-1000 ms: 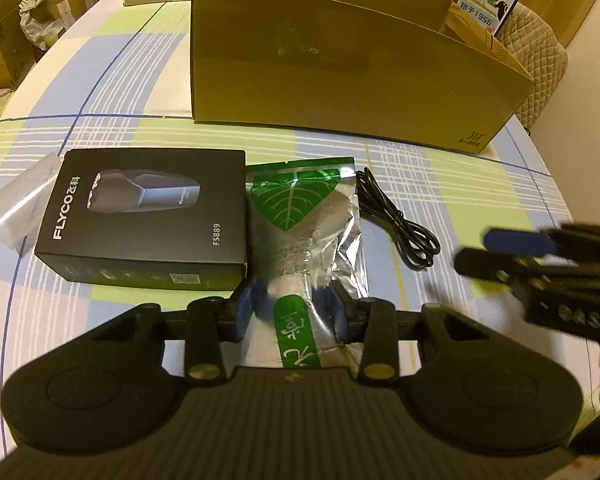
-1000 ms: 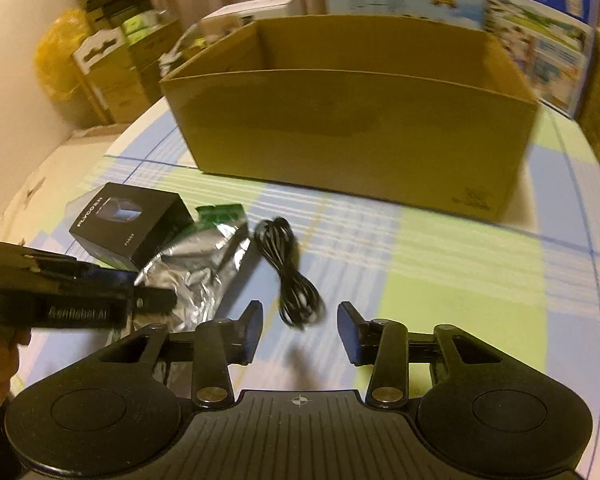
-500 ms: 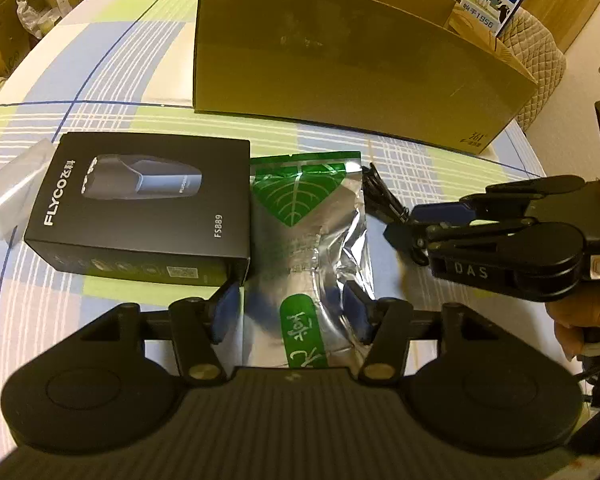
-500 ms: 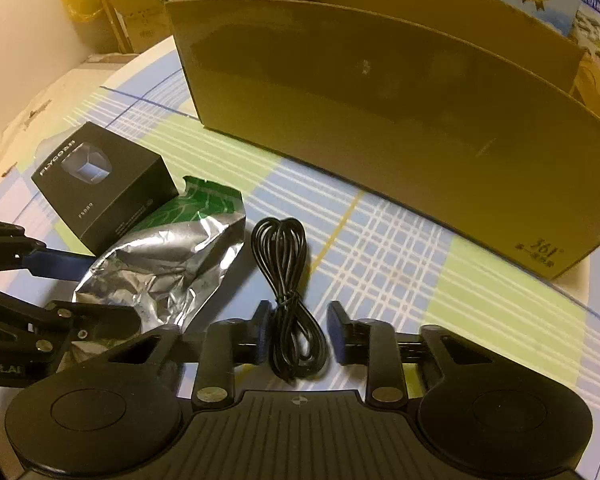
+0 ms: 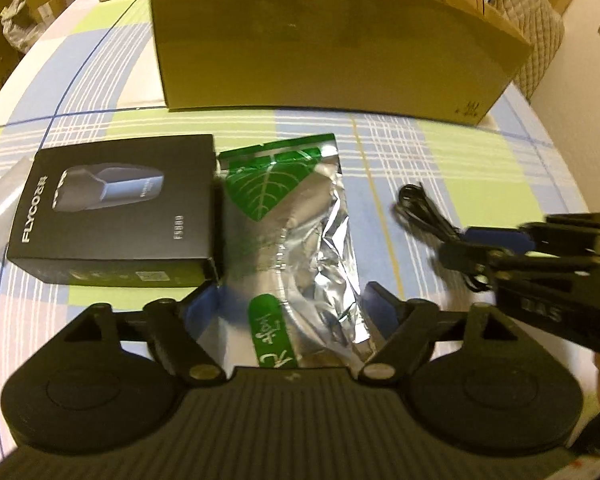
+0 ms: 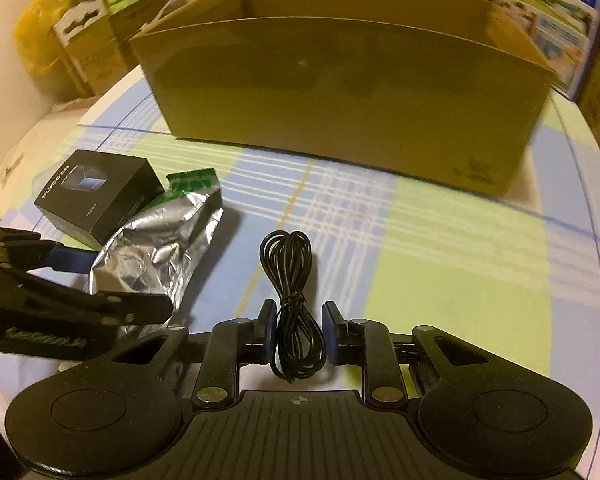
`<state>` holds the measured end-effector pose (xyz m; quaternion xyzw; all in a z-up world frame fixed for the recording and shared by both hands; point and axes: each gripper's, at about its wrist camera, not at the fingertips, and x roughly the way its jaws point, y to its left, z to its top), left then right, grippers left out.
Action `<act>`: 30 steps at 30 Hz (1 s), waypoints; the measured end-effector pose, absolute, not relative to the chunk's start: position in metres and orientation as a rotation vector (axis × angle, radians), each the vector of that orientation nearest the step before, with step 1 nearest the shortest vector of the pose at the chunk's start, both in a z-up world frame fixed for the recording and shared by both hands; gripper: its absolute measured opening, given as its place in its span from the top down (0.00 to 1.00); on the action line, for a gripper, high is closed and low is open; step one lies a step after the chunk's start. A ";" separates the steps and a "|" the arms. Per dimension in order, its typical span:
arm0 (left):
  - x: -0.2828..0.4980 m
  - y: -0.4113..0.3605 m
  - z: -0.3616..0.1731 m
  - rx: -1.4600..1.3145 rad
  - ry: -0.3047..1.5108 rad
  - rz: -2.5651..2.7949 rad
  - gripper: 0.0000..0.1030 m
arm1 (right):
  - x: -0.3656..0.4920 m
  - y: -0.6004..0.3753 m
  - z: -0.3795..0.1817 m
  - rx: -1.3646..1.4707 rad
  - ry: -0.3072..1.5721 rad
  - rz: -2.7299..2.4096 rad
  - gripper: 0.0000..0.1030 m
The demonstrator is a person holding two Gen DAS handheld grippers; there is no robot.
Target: Organize objects
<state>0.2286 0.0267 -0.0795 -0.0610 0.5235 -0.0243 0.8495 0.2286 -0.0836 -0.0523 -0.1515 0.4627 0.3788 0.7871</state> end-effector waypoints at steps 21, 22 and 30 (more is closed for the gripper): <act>0.215 0.018 -0.073 -0.056 1.127 -0.013 0.59 | 0.202 -0.119 -0.032 -0.235 0.987 0.792 0.80; 0.212 0.017 -0.072 -0.062 1.127 -0.018 0.59 | 0.201 -0.120 -0.031 -0.235 0.987 0.790 0.81; 0.187 0.005 -0.071 -0.063 1.147 -0.067 0.59 | 0.188 -0.128 -0.041 -0.283 1.031 0.771 0.81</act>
